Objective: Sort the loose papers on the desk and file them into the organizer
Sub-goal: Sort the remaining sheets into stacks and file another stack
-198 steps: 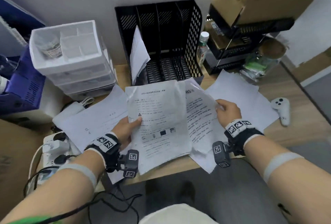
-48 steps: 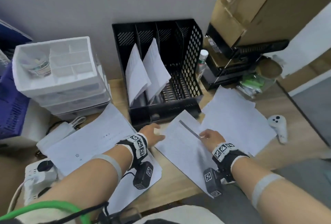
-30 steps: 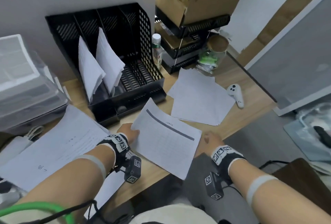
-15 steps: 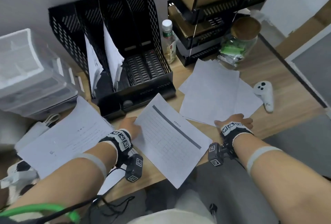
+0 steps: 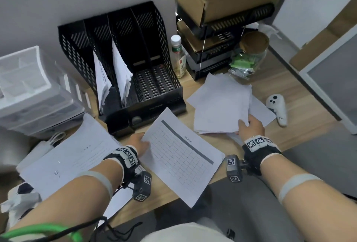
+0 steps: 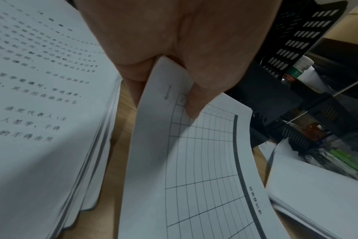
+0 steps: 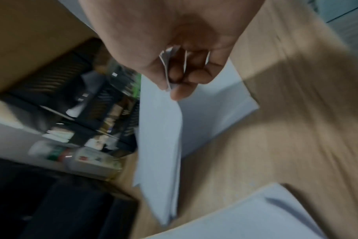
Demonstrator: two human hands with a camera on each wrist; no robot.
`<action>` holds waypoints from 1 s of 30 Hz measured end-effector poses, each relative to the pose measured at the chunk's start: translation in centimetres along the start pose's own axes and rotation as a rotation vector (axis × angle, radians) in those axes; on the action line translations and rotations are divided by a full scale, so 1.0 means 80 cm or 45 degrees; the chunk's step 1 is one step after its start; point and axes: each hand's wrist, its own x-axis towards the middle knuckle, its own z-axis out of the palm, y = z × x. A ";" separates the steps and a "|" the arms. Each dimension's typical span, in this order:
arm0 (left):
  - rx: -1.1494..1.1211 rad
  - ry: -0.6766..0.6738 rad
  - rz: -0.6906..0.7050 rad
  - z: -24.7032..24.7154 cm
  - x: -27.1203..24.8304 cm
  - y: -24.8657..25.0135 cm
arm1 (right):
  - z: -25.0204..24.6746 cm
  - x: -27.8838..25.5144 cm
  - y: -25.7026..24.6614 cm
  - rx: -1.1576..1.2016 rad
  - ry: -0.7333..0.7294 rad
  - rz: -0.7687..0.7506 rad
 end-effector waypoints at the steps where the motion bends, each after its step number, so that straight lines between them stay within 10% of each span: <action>1: -0.021 -0.006 0.004 -0.002 0.001 0.001 | -0.010 -0.007 -0.013 -0.001 0.065 -0.099; 8: -0.283 -0.117 0.010 -0.008 0.008 -0.004 | -0.024 -0.093 -0.049 -0.472 0.135 -1.075; 17: -0.318 -0.232 0.033 -0.008 0.031 -0.051 | 0.022 -0.138 0.044 -0.824 -0.587 -0.473; 30: -0.268 -0.254 0.051 -0.012 0.009 -0.064 | 0.032 -0.158 0.052 -0.764 -0.667 -0.360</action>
